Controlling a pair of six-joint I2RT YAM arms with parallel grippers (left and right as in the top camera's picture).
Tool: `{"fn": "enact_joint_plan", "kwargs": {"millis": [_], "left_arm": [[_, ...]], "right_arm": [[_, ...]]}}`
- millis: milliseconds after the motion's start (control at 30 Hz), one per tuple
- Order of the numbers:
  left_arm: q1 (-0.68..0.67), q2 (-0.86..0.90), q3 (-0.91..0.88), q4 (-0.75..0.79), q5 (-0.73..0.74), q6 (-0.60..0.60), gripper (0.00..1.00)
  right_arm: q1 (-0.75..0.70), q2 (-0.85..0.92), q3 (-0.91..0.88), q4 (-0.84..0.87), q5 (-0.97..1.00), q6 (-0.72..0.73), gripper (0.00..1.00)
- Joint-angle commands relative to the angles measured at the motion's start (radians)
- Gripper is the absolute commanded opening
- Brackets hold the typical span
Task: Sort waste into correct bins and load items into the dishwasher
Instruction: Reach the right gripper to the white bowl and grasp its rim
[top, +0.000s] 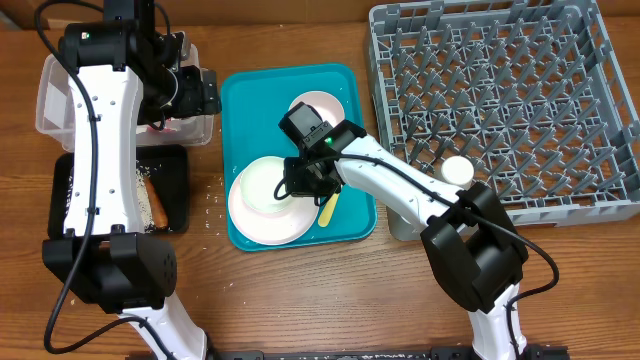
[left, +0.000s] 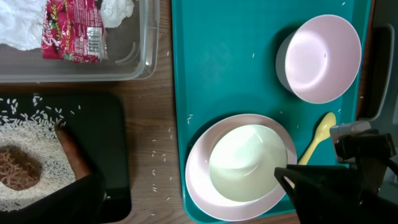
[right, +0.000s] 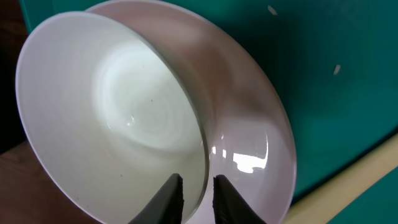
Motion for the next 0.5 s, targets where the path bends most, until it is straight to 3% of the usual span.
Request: {"fn": "enact_joint_plan", "kwargs": {"millis": [0,100,467], "left_arm": [[-0.002,0.001,0.003,0.0,0.011,0.014,1.0],[-0.002,0.001,0.003,0.0,0.011,0.014,1.0],[-0.002,0.001,0.003,0.001,0.011,0.014,1.0]], "right_arm": [[0.005,0.022,-0.001,0.007,0.014,0.007,0.14],[0.005,0.029,-0.001,0.007,0.014,0.015,0.04],[0.005,0.029,-0.001,0.013,0.035,0.023,0.04]]}}
